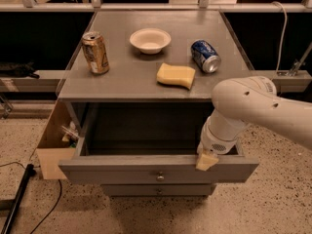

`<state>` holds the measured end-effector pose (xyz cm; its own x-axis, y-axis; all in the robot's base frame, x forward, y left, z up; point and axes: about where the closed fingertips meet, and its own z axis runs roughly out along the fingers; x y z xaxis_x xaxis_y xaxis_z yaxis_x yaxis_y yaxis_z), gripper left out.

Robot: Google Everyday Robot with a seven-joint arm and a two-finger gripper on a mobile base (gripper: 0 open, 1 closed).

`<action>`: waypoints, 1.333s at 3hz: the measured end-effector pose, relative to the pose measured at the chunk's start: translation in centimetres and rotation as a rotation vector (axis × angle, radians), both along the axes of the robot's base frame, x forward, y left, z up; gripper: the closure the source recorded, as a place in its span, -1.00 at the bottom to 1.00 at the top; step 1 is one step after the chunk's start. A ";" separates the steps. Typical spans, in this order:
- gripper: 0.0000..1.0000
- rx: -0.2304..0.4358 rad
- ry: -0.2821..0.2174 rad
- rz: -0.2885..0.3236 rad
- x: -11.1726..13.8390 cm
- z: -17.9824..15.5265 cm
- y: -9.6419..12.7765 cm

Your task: Open top drawer

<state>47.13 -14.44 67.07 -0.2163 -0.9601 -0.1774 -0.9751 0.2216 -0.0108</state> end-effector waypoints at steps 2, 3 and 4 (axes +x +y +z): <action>1.00 0.019 0.026 -0.013 -1.8 -1.1 -0.3; 1.00 0.023 0.038 -0.025 -3.4 -1.4 -0.3; 1.00 0.028 0.038 -0.027 -4.5 -1.8 -0.8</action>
Offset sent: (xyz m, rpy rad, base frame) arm -0.1453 -0.0357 -0.0796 0.1090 0.2137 -0.1989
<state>42.60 -15.21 65.32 -0.2490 -0.9485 -0.1957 -0.9684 0.2474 0.0328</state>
